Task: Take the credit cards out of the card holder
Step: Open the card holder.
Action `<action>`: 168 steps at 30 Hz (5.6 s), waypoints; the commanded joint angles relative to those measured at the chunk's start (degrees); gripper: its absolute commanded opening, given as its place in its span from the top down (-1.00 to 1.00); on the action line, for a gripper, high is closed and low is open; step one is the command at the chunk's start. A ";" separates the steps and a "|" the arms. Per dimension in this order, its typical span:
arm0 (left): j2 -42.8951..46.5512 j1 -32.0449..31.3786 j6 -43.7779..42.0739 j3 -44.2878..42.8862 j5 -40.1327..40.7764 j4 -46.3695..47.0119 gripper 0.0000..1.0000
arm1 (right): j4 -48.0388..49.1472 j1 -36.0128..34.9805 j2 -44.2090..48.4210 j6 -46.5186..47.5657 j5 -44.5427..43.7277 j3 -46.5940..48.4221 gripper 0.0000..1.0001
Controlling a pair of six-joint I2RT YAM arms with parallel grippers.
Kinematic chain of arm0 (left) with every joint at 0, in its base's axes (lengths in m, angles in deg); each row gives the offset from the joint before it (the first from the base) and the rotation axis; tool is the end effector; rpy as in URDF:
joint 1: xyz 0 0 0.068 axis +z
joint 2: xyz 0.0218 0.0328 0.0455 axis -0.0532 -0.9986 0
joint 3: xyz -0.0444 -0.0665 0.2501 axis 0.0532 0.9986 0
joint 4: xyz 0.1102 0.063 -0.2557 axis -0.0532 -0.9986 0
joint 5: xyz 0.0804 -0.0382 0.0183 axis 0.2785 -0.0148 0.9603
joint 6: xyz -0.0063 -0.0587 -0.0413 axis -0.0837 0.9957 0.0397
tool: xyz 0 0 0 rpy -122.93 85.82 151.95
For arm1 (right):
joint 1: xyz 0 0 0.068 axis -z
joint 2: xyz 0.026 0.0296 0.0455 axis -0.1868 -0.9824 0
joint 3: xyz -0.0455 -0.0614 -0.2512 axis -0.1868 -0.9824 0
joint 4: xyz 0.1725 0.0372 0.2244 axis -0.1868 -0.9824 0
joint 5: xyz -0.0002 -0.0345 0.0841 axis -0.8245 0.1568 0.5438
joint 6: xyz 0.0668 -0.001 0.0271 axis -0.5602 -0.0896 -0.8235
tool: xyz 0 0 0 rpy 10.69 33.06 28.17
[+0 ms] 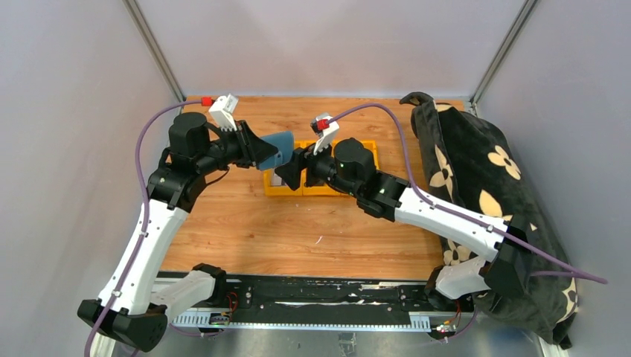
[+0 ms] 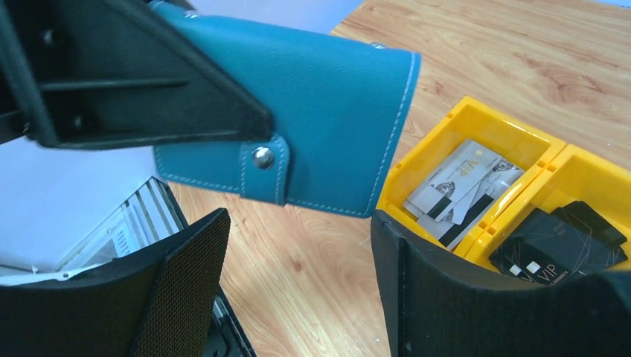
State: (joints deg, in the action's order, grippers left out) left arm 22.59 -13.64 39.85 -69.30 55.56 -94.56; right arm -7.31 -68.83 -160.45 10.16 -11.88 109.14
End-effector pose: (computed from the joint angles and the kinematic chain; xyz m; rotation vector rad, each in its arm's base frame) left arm 0.2404 -0.0995 0.4026 0.1434 1.9753 -0.9458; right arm 0.2004 0.3200 0.3711 -0.5133 1.6275 1.0627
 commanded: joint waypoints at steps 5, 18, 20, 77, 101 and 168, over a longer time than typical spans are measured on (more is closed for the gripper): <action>2.59 -0.09 6.76 1.06 0.75 3.70 1.00 | 4.76 -0.72 -1.68 -2.81 -4.89 4.05 -0.39; 3.67 -0.10 6.57 3.78 8.50 4.32 1.00 | -0.75 -5.61 -4.21 1.02 -19.11 9.23 -0.10; 3.80 -0.10 6.35 3.96 9.97 4.00 1.00 | -1.80 -6.57 -4.42 2.22 -22.10 10.13 -0.10; 4.95 1.02 17.00 0.60 -2.71 10.46 1.00 | -7.14 -7.50 -8.37 1.81 -19.38 11.79 -0.01; 5.35 1.58 18.12 -2.71 -5.64 10.86 1.00 | -7.13 -7.46 -4.83 2.53 -22.89 7.55 1.00; 6.24 3.77 9.22 5.21 -28.38 7.95 1.00 | 20.09 10.43 8.20 -25.00 30.59 -6.73 0.75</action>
State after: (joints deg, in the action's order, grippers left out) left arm 28.27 -9.79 48.82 -68.97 30.95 -82.39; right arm 2.81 -59.52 -152.78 -9.82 18.24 103.37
